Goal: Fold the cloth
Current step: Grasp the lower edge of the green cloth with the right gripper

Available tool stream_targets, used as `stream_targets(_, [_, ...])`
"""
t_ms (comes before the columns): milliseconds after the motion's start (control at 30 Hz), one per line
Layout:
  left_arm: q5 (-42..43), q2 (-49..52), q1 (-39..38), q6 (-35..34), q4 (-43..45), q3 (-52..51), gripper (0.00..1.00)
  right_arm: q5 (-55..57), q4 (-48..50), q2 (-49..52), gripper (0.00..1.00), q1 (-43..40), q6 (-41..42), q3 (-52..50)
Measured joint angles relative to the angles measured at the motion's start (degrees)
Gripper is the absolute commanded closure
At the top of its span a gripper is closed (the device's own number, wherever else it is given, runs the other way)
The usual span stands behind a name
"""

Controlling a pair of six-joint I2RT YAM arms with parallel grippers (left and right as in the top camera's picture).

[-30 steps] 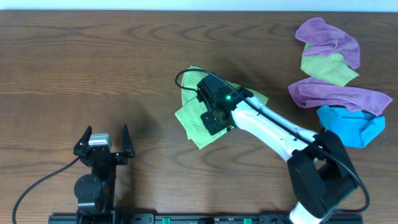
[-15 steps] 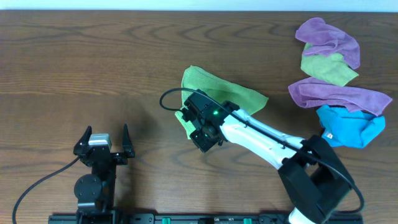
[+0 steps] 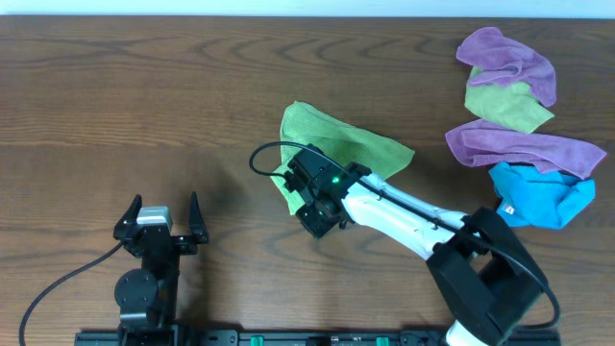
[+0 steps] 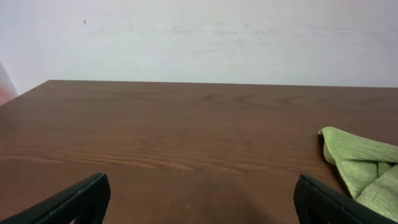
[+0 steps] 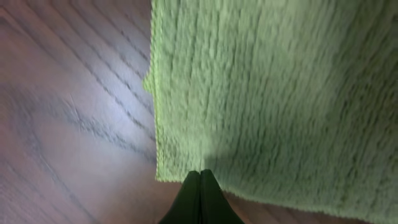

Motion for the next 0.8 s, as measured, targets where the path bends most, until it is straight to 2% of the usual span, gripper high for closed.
stream_targets(533, [0.0, 0.0, 0.0, 0.0, 0.0, 0.0, 0.04, -0.02, 3.45, 0.0, 0.98, 0.07, 0.02, -1.25])
stream_targets(800, [0.0, 0.0, 0.0, 0.0, 0.0, 0.0, 0.05, -0.07, 5.09, 1.14, 0.98, 3.17, 0.02, -1.6])
